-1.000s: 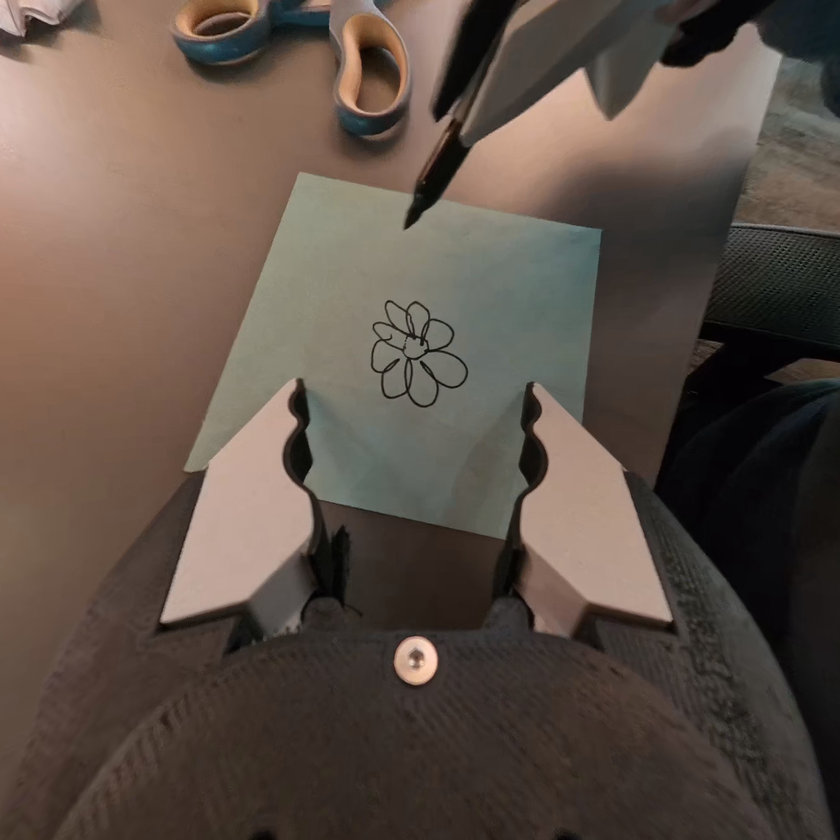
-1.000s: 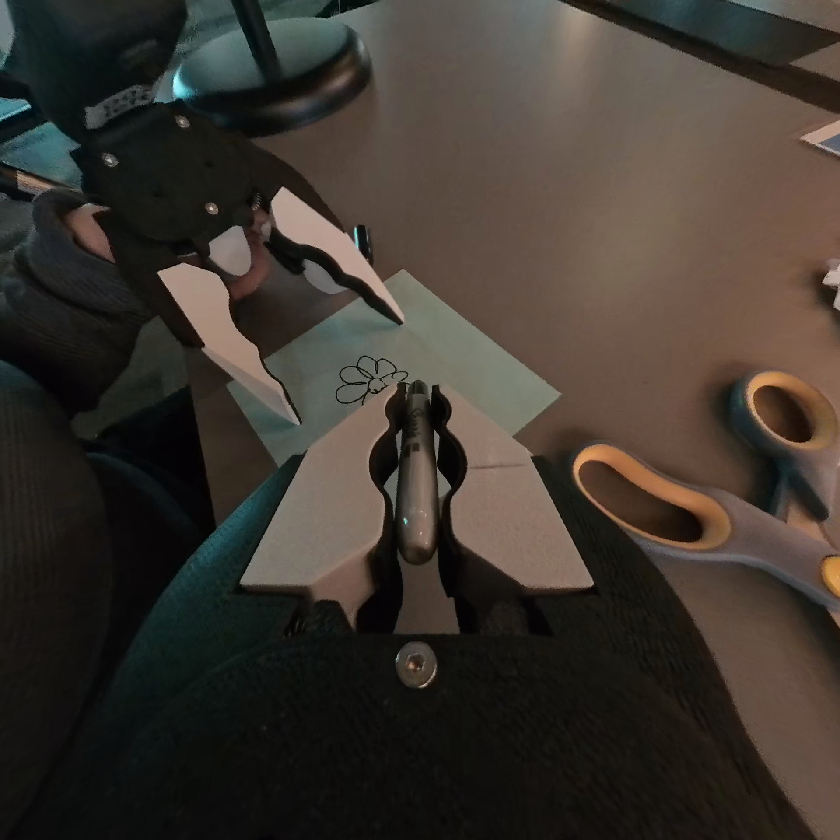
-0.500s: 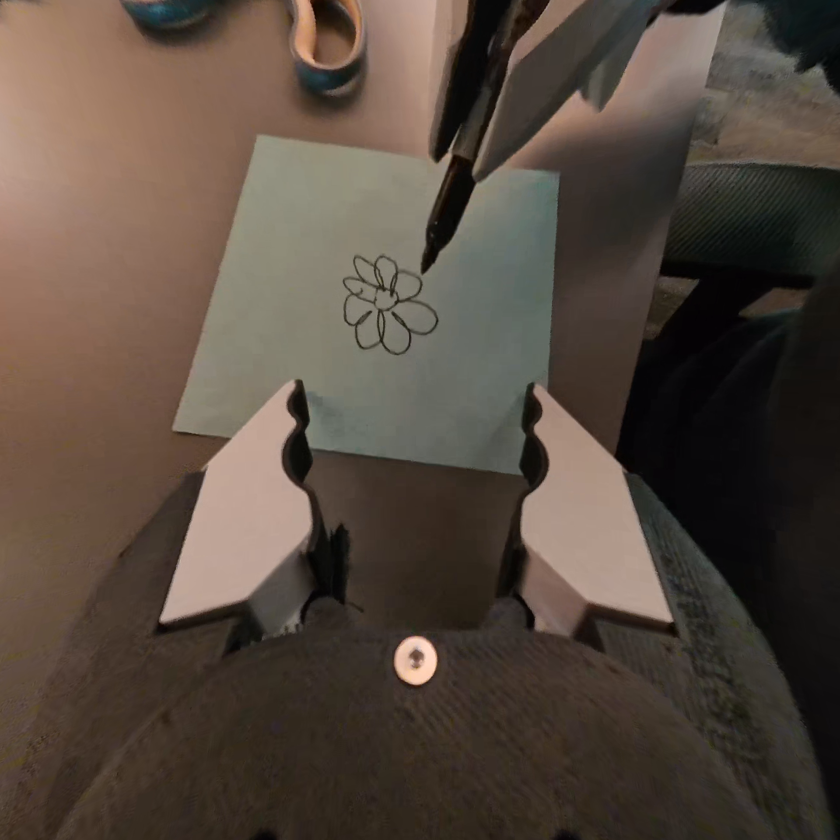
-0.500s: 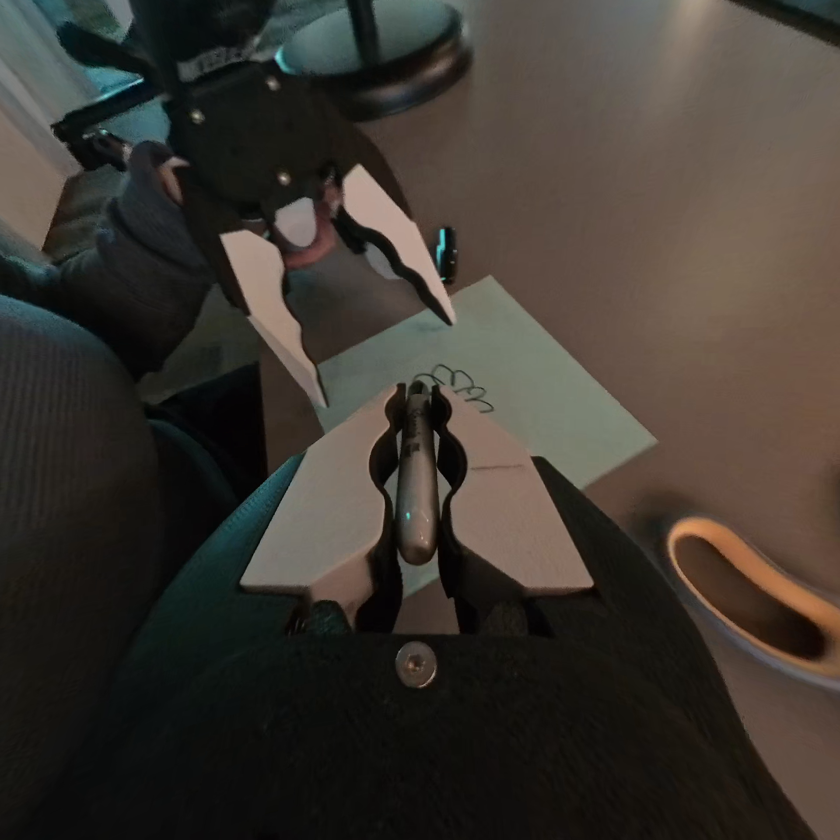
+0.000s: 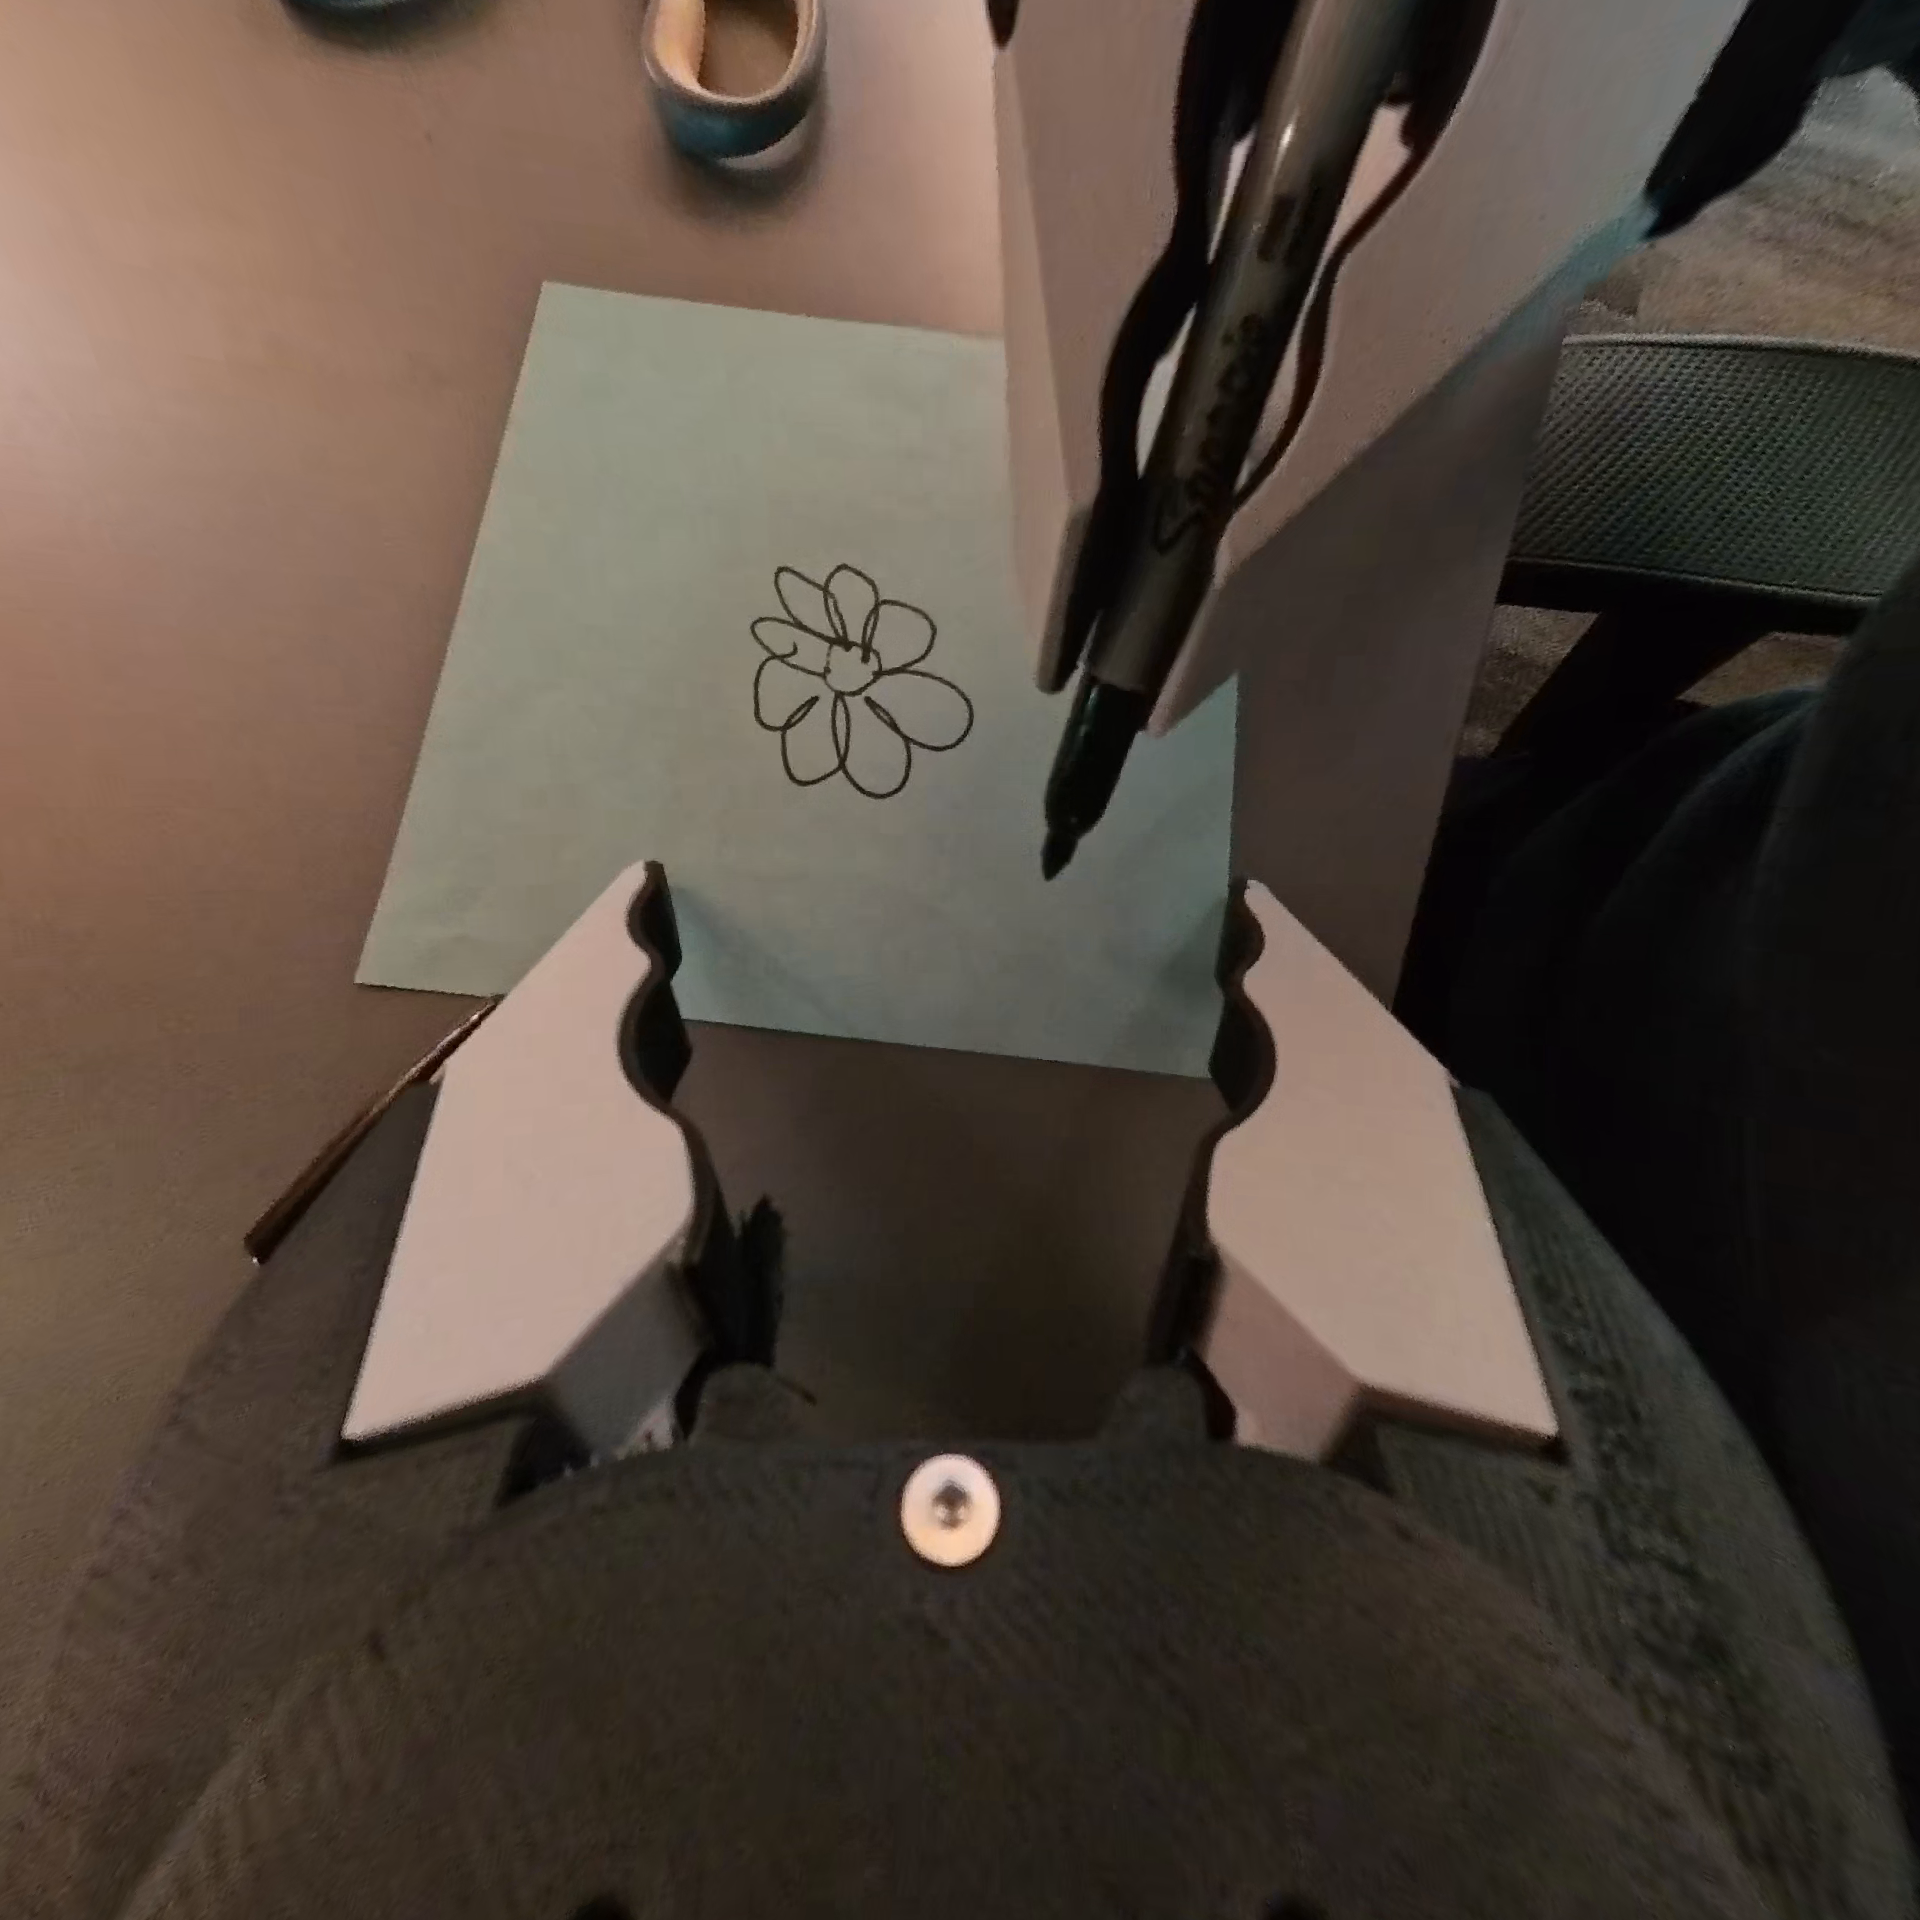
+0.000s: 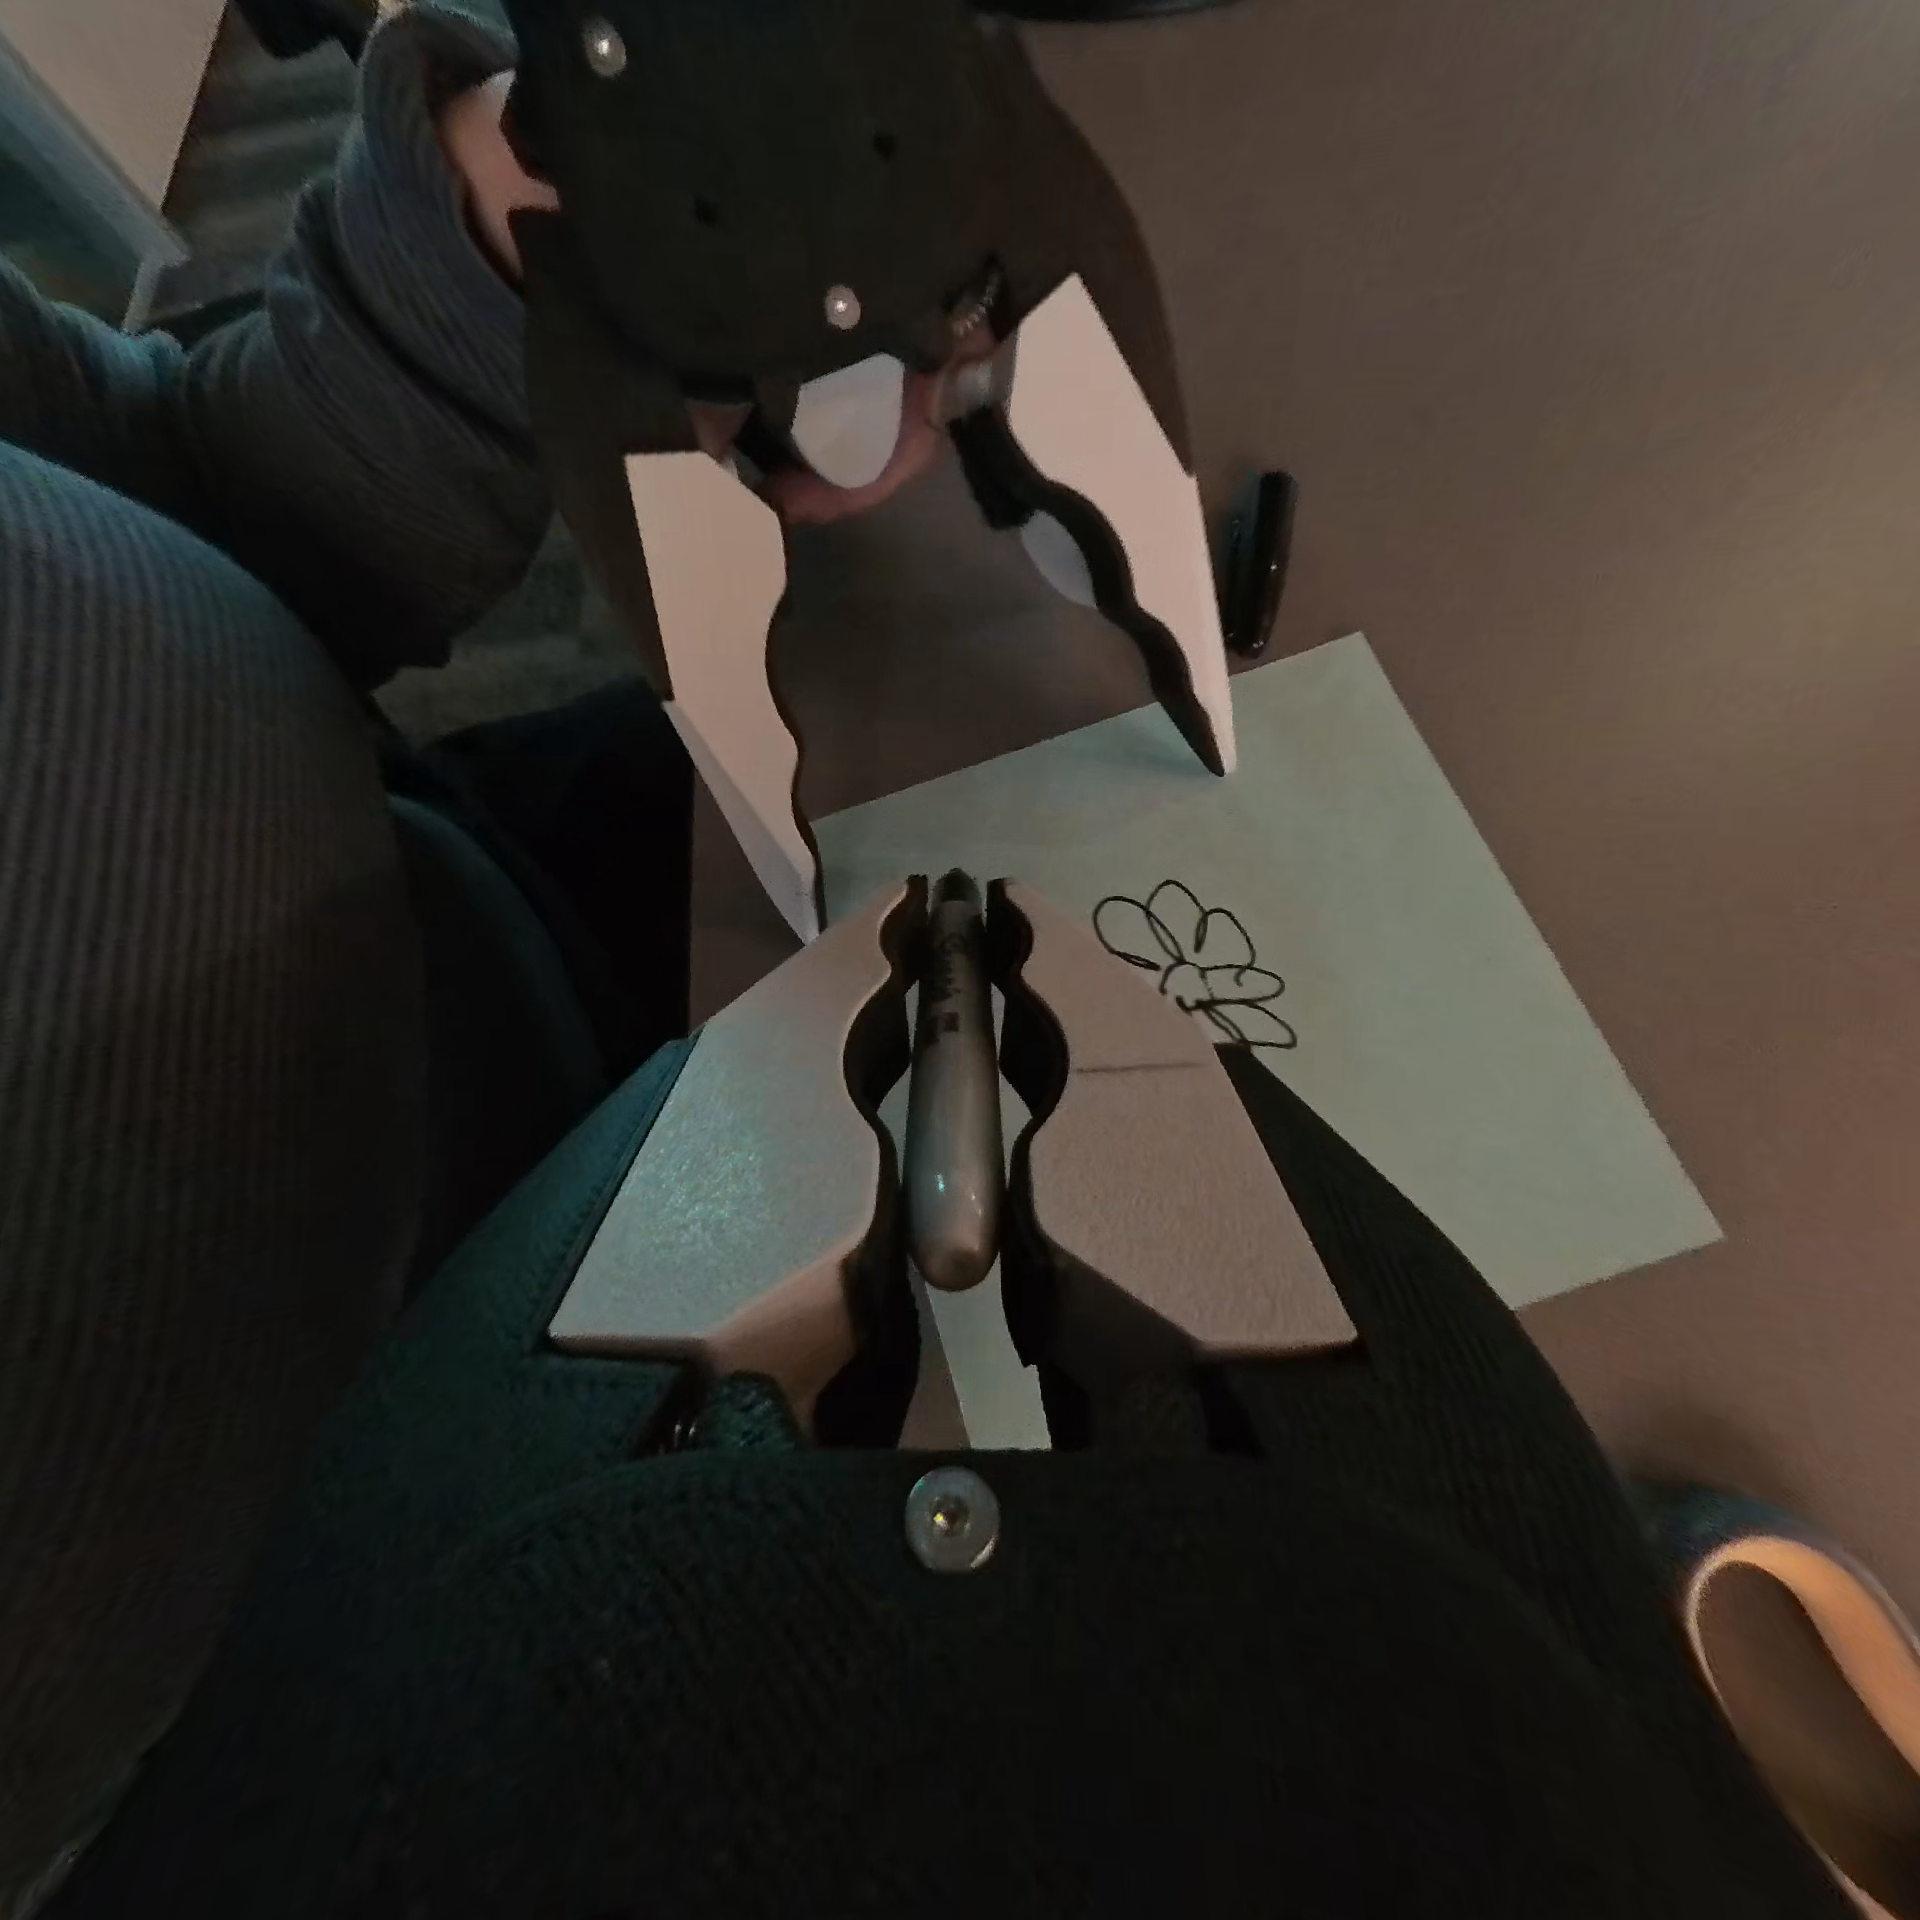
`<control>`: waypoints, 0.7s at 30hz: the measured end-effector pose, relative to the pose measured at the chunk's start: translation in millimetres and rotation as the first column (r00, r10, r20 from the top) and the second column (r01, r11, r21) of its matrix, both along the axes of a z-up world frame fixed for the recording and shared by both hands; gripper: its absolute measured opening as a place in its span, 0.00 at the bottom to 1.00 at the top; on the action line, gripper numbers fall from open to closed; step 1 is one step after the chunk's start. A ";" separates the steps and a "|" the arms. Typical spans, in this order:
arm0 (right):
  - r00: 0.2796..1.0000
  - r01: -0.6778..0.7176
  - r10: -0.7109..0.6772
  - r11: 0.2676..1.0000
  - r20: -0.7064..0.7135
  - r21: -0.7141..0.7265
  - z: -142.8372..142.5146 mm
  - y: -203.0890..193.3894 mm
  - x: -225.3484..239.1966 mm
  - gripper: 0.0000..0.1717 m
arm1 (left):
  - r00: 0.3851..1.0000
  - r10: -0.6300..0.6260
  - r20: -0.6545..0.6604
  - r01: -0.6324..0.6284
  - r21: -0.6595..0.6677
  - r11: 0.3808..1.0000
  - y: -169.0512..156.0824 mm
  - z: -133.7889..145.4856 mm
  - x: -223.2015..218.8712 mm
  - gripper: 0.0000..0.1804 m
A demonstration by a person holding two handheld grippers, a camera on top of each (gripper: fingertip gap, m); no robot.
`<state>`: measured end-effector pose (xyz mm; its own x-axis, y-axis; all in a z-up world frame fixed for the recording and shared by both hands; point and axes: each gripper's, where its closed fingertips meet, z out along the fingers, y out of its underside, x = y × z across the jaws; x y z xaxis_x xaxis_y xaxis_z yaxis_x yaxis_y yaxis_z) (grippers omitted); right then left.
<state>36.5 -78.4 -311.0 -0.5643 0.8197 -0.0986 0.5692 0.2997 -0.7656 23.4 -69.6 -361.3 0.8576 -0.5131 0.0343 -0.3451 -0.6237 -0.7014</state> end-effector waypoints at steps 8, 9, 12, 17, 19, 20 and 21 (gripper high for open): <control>0.999 -0.006 0.006 1.000 0.039 0.017 -6.2 -3.3 1.7 0.05 | 1.000 0.005 0.024 -0.005 0.034 0.999 -1.4 4.2 -1.0 0.56; 0.999 -0.006 0.005 1.000 0.044 0.022 -7.2 -3.1 1.9 0.05 | 1.000 0.005 0.025 -0.006 0.037 0.999 -2.4 5.8 -1.5 0.56; 0.999 -0.002 0.001 0.999 0.045 0.035 -7.5 -2.0 0.7 0.05 | 1.000 0.007 0.026 -0.008 0.039 0.999 -2.2 6.1 -0.9 0.56; 0.999 0.001 -0.002 0.999 0.039 0.040 -7.6 -2.6 -6.0 0.05 | 1.000 0.007 0.027 -0.008 0.043 0.999 -4.0 8.6 -1.8 0.56; 0.999 -0.003 0.002 0.999 0.037 0.038 -7.6 -4.0 -8.7 0.05 | 1.000 0.008 0.027 -0.009 0.044 0.999 -3.5 8.5 -1.8 0.56; 0.999 -0.007 0.005 0.999 0.036 0.037 -7.6 -5.0 -9.6 0.05 | 1.000 0.008 0.027 -0.010 0.044 0.999 -2.7 8.2 -1.6 0.56; 0.999 -0.011 0.010 0.999 0.036 0.038 -7.6 -6.1 -10.1 0.05 | 1.000 0.009 0.027 -0.010 0.044 0.999 -2.8 8.3 -1.7 0.56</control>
<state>26.4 -84.6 -318.6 -0.5694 0.8173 -0.0879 0.5930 0.3344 -0.7325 21.7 -72.4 -353.0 0.8614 -0.5068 0.0348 -0.3201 -0.5948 -0.7374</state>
